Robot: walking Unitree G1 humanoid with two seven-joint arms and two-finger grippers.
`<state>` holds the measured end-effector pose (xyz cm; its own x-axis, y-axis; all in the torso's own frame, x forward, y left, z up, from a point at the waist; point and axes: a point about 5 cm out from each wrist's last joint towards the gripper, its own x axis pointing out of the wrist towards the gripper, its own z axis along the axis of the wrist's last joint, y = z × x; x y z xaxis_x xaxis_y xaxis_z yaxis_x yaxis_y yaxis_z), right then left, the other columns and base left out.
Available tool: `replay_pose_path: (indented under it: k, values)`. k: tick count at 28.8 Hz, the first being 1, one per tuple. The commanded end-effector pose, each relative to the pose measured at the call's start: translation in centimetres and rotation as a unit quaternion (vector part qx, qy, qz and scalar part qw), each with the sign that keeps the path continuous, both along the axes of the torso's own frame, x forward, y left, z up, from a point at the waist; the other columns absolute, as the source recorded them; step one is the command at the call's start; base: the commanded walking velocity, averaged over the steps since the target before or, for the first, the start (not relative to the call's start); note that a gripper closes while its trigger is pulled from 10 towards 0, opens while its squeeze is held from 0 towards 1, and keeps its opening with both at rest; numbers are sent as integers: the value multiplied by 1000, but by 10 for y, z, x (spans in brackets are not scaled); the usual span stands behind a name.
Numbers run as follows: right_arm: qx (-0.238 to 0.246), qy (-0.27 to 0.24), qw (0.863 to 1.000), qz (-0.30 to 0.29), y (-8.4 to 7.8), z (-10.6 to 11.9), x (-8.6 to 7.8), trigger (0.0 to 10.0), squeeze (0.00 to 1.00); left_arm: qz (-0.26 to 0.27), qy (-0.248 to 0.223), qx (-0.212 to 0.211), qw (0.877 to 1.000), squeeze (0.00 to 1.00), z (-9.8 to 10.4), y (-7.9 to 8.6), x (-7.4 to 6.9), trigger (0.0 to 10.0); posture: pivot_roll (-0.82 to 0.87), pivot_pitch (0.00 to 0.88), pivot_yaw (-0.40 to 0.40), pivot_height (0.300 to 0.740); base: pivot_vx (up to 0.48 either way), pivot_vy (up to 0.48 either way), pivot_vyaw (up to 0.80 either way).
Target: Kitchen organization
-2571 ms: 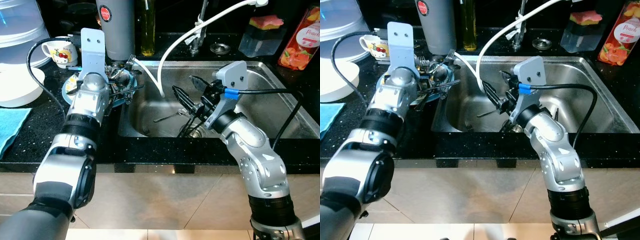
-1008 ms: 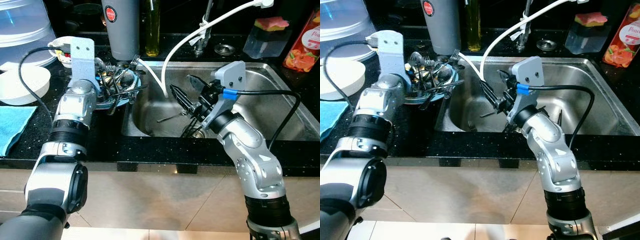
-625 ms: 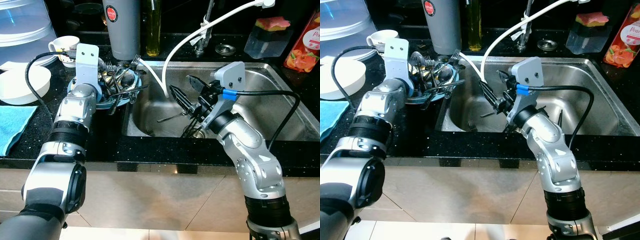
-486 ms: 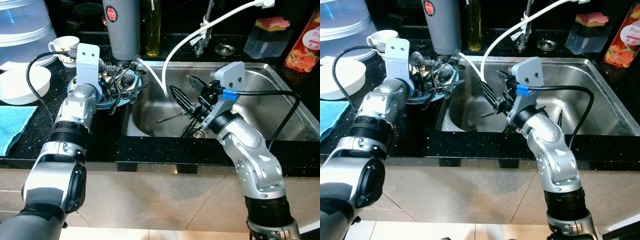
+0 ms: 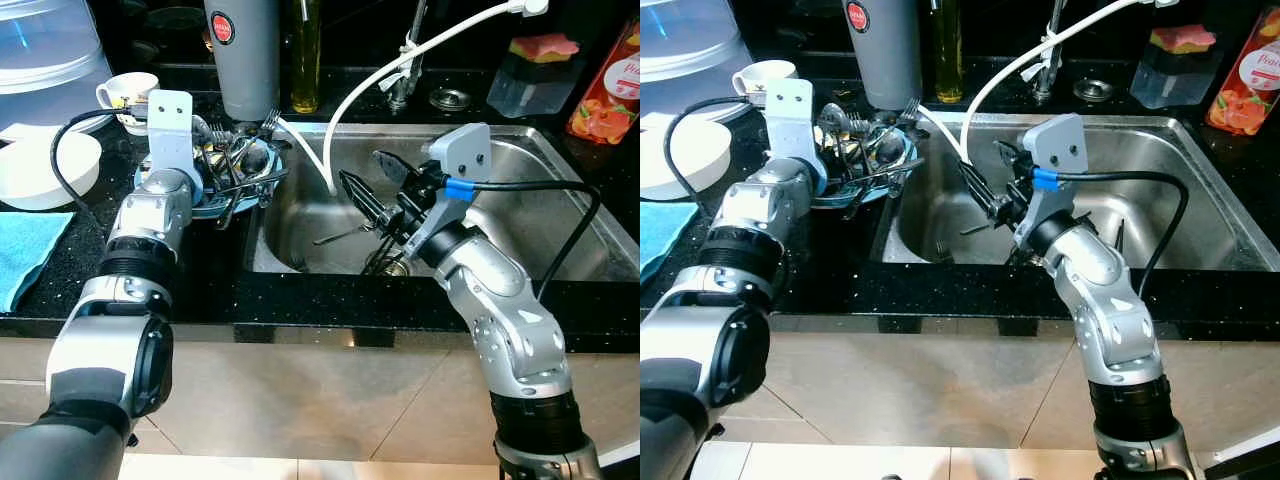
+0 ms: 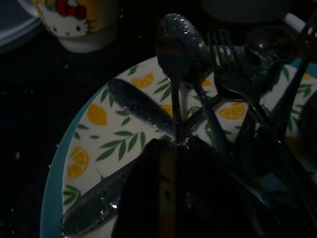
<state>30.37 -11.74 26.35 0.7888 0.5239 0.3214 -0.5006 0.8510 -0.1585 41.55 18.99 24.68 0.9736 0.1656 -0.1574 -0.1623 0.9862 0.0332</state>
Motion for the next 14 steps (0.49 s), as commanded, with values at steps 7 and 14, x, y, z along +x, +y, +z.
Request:
replay_pose_path:
  k: [7, 14]
  values:
    - [1, -7, 1000, -1, -1, 3, -1, 10000, 0, 19, 18, -57, 998, 0, -3, 9, 0, 0, 65, 72, 24, 740, 0, 0, 0]
    - [2, -8, 1000, -2, -1, 3, -1, 10000, 0, 26, 17, -58, 998, 0, -4, 11, 1, 0, 64, 70, 27, 740, 0, 0, 0]
